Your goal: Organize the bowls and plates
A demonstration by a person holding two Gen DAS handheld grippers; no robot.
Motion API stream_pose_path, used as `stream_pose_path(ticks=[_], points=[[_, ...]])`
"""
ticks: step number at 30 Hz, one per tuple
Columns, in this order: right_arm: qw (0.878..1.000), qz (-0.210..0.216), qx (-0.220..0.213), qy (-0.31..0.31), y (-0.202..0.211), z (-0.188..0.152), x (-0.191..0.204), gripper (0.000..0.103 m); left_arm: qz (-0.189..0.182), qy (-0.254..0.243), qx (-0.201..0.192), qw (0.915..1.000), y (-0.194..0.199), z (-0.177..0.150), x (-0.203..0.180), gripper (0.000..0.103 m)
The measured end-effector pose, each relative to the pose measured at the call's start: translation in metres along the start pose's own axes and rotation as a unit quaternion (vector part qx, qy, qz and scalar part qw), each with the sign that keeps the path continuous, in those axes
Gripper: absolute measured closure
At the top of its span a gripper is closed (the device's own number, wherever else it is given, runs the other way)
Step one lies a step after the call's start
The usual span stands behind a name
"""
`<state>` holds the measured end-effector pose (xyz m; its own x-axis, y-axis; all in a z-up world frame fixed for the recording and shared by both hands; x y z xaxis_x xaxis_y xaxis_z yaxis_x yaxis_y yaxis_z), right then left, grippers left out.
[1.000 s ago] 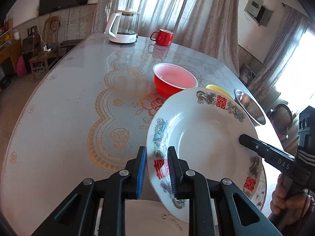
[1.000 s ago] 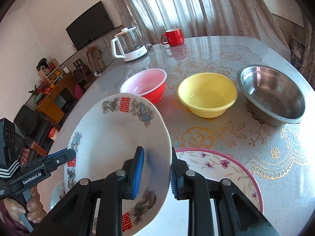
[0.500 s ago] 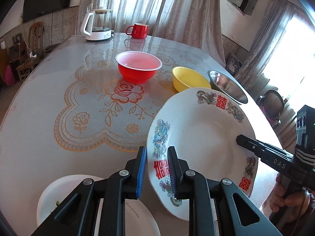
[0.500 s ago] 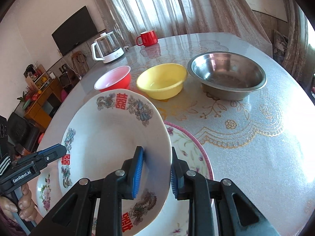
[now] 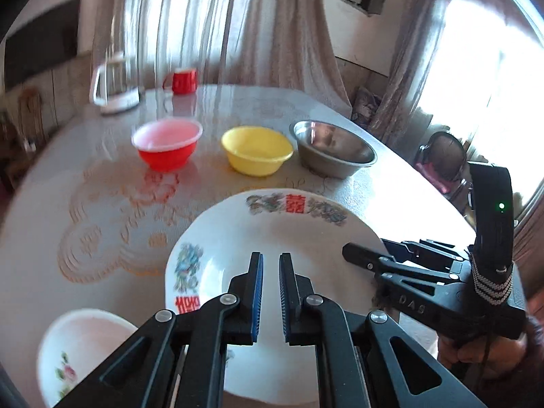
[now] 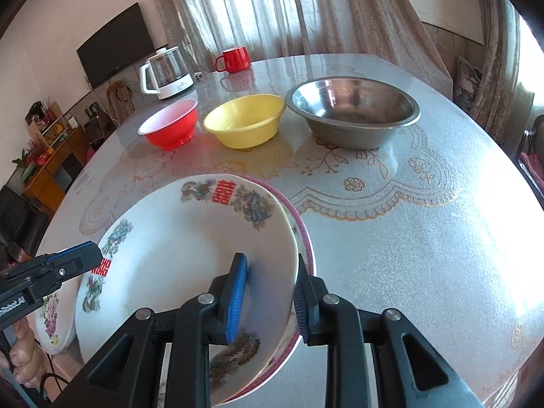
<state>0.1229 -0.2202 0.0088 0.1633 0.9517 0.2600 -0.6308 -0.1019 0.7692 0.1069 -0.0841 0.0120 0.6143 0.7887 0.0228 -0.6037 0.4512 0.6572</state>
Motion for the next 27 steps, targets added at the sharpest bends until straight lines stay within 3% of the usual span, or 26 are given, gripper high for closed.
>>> stream_pose_path(ticks=[2, 5, 7, 10, 15, 19, 27], points=[[1.0, -0.017, -0.006, 0.021, -0.005, -0.001, 0.008, 0.075, -0.034, -0.003, -0.01, 0.9994, 0.007, 0.006, -0.011, 0.092], [0.999, -0.043, -0.006, 0.014, -0.013, -0.002, 0.001, 0.073, -0.011, -0.004, -0.01, 0.9999, 0.012, 0.004, -0.004, 0.091], [0.997, -0.064, -0.015, 0.029, -0.011, -0.002, 0.0, 0.073, -0.015, 0.023, 0.002, 0.9996, 0.011, -0.001, 0.011, 0.091], [0.996, -0.074, -0.022, 0.046, -0.008, -0.004, 0.0, 0.073, 0.009, 0.069, 0.008, 0.9975, 0.011, -0.009, 0.043, 0.09], [0.996, -0.076, -0.024, 0.043, -0.006, -0.004, -0.001, 0.073, 0.024, 0.13, 0.024, 0.9909, 0.005, -0.024, 0.08, 0.07], [0.996, -0.074, -0.023, 0.04, -0.007, -0.004, -0.002, 0.073, 0.019, 0.126, 0.044, 0.9908, -0.007, -0.031, 0.079, 0.058], [0.998, -0.061, -0.015, 0.027, -0.005, -0.006, -0.004, 0.073, -0.011, 0.093, 0.073, 0.9929, -0.027, -0.037, 0.051, 0.054]])
Point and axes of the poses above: each gripper's, at about its wrist camera, not at the fingertips, and y roughly against the way its jaws point, x to its left, z to its top, the point moved 5 cm from there along -y, roughly the way its jaws point, and after that the axes turned 11 degrees about -y, right-handed, at the moved point
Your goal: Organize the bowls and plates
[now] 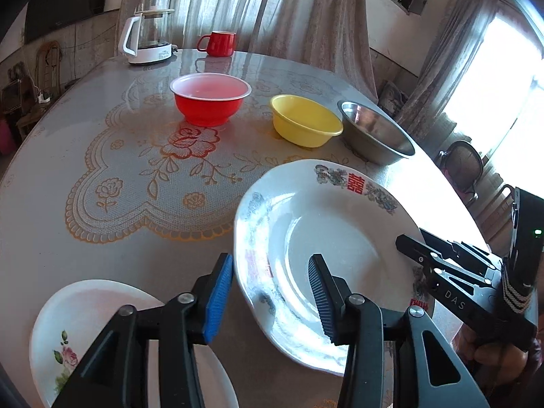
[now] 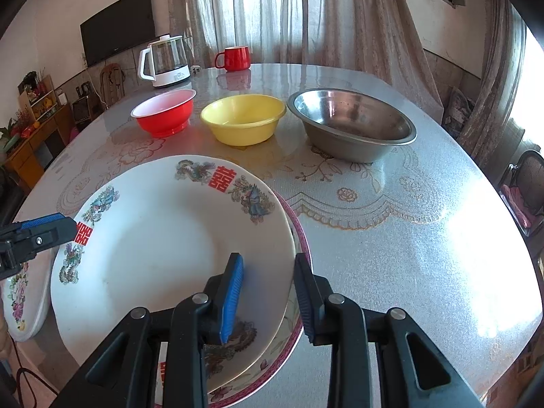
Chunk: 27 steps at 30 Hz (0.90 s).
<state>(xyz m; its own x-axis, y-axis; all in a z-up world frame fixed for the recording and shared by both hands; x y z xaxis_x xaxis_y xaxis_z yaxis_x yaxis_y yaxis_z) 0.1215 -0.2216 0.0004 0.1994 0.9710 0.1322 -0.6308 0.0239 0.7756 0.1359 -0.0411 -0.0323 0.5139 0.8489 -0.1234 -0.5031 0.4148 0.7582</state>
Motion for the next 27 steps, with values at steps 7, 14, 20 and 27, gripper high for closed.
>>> stream_pose_path(ticks=[7, 14, 20, 27], points=[[1.0, -0.011, -0.01, 0.003, 0.007, -0.002, 0.0, 0.077, 0.009, -0.007, -0.002, 0.9999, 0.002, -0.001, -0.008, 0.052], [0.997, -0.061, -0.031, 0.03, 0.009, 0.002, -0.003, 0.081, 0.008, -0.016, 0.002, 0.9998, -0.004, -0.002, -0.016, 0.052], [0.999, -0.034, -0.022, 0.019, 0.008, 0.001, -0.005, 0.078, 0.014, -0.009, 0.002, 0.9999, -0.002, -0.006, -0.012, 0.052], [0.998, -0.047, -0.022, 0.028, 0.005, -0.005, 0.002, 0.069, 0.024, -0.001, -0.011, 0.9997, 0.009, -0.011, -0.009, 0.05]])
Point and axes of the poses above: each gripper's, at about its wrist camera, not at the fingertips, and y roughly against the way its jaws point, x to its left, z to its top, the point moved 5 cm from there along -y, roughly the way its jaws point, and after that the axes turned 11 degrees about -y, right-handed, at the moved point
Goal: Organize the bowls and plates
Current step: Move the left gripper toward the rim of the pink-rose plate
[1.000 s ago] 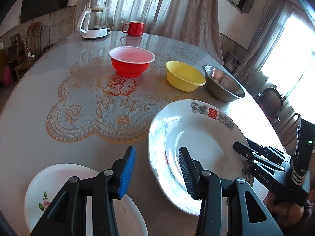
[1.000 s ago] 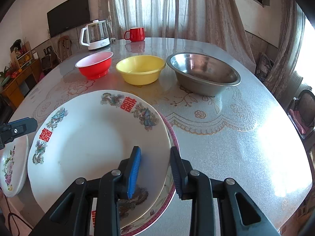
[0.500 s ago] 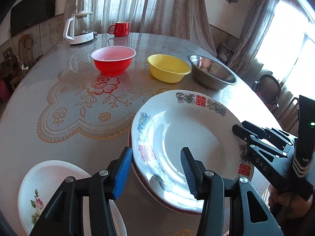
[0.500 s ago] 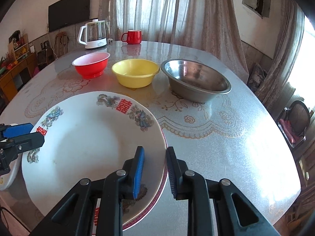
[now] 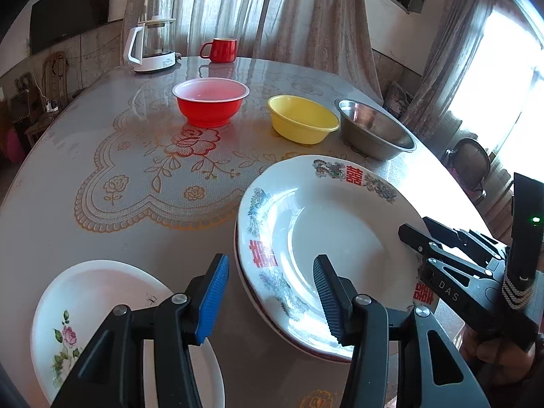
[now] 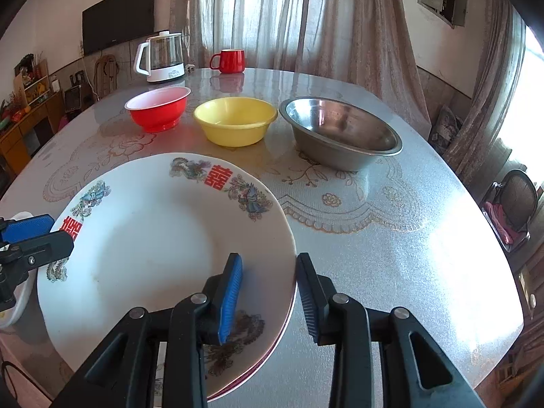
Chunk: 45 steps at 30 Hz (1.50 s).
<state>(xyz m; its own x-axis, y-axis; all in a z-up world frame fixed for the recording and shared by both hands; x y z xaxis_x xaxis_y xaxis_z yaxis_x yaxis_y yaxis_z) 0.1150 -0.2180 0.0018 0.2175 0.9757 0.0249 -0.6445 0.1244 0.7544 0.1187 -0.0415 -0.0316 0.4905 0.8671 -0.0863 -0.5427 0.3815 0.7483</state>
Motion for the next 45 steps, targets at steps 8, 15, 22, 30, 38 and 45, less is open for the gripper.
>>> stream_pose_path(ticks=[8, 15, 22, 30, 38, 45], points=[[0.999, 0.016, -0.002, -0.032, 0.009, 0.003, -0.004, 0.069, 0.01, 0.015, -0.02, 0.9996, 0.016, -0.002, 0.011, 0.05], [0.998, 0.041, -0.039, -0.028, 0.029, 0.012, 0.008, 0.069, 0.016, 0.033, -0.031, 0.9989, 0.03, -0.004, 0.023, 0.05], [0.994, 0.104, -0.038, -0.019, 0.038, 0.011, 0.032, 0.069, 0.034, 0.054, -0.044, 0.997, 0.046, -0.012, 0.046, 0.05], [0.983, 0.18, -0.034, 0.033, 0.053, 0.003, 0.083, 0.07, 0.068, 0.095, -0.048, 0.992, 0.066, -0.031, 0.084, 0.05], [0.954, 0.292, 0.025, 0.061, 0.063, -0.02, 0.132, 0.074, 0.103, 0.145, -0.045, 0.983, 0.082, -0.056, 0.126, 0.05], [0.933, 0.342, 0.081, 0.079, 0.06, -0.047, 0.167, 0.074, 0.119, 0.178, -0.028, 0.9764, 0.087, -0.086, 0.152, 0.05]])
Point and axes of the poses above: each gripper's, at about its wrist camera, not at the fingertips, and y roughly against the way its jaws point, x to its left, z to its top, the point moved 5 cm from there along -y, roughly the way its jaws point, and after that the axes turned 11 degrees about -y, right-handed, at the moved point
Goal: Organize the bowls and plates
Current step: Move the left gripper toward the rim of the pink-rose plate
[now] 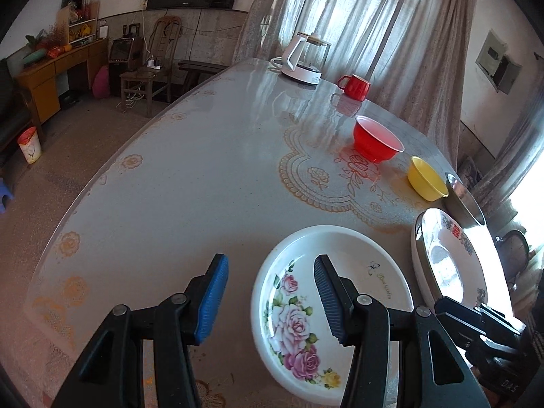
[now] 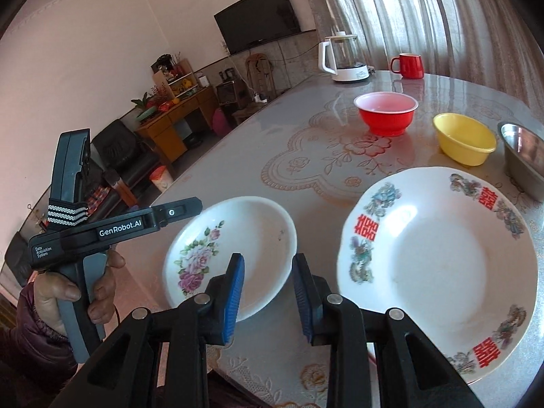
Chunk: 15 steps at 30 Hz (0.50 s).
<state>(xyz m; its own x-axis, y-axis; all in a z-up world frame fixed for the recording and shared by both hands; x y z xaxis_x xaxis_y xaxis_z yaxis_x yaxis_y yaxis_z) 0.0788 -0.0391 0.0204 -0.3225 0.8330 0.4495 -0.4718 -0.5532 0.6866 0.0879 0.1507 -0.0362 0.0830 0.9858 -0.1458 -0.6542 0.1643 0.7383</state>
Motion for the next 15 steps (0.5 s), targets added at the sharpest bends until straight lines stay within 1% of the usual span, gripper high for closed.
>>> stream_pose_path(ticks=[2, 5, 11, 15], points=[[1.0, -0.001, 0.012, -0.002, -0.008, -0.004, 0.0, 0.077, -0.001, 0.001, 0.003, 1.0, 0.0, -0.005, 0.005, 0.05], [1.0, -0.005, 0.021, -0.012, -0.015, -0.009, -0.002, 0.078, -0.009, 0.003, 0.005, 0.9999, 0.0, -0.011, 0.01, 0.051], [0.999, -0.016, 0.035, -0.019, -0.025, -0.013, -0.007, 0.078, -0.034, -0.006, 0.017, 0.9992, -0.006, -0.019, 0.006, 0.052], [0.999, -0.021, 0.04, -0.023, -0.031, -0.013, -0.012, 0.078, -0.037, -0.01, 0.025, 0.9989, -0.013, -0.023, 0.004, 0.056]])
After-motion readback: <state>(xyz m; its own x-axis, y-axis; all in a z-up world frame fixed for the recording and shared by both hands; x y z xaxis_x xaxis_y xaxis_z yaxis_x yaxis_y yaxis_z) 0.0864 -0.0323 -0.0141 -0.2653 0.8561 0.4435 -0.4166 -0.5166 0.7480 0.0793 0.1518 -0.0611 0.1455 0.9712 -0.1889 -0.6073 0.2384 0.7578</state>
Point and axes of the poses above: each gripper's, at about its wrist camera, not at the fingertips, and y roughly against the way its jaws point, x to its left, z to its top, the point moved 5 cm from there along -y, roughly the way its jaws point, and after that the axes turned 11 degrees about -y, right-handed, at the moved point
